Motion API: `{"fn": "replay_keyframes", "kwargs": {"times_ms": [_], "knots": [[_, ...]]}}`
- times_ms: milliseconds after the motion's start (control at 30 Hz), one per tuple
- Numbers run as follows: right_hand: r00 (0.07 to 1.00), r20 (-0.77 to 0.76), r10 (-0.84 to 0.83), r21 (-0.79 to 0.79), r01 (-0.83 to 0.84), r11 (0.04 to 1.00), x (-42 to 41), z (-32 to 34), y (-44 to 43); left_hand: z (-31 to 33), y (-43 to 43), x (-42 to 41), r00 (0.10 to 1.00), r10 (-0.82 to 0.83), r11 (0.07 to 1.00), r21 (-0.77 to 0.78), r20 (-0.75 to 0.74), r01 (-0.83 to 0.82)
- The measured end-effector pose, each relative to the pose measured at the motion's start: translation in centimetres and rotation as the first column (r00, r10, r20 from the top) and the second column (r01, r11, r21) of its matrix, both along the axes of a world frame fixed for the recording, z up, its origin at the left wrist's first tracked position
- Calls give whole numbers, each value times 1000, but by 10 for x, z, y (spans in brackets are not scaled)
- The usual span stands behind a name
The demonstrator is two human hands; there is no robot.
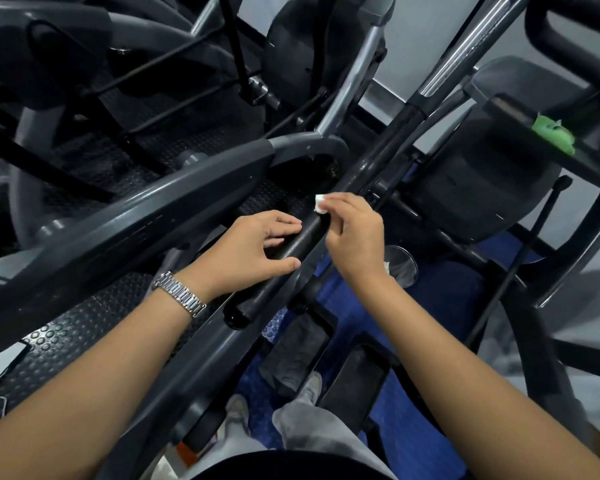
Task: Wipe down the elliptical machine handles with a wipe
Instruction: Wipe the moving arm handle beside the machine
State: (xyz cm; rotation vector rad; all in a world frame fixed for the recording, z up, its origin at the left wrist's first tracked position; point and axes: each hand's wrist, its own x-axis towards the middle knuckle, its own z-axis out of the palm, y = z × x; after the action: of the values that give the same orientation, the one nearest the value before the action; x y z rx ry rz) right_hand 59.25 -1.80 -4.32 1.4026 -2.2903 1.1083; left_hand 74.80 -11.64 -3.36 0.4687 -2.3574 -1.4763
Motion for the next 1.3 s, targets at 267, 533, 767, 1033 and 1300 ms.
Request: {"fn": "replay_keyframes", "kwargs": {"times_ms": [267, 533, 767, 1033, 1300], "knots": [[994, -46, 98, -31, -100, 995, 5, -6, 19, 1, 1, 0, 1000, -2, 1000, -14, 10, 2], [994, 25, 107, -102, -104, 989, 37, -16, 29, 0, 1, -4, 999, 37, 999, -6, 15, -37], [956, 274, -100, -249, 171, 953, 30, -17, 11, 9, 5, -29, 990, 140, 989, -55, -21, -141], [943, 299, -144, -250, 223, 942, 7, -15, 4, 10, 3, -42, 991, 136, 986, -100, 21, -133], [990, 112, -79, -156, 96, 983, 6, -16, 17, 5, 4, -40, 991, 130, 982, -136, -10, -130]]}}
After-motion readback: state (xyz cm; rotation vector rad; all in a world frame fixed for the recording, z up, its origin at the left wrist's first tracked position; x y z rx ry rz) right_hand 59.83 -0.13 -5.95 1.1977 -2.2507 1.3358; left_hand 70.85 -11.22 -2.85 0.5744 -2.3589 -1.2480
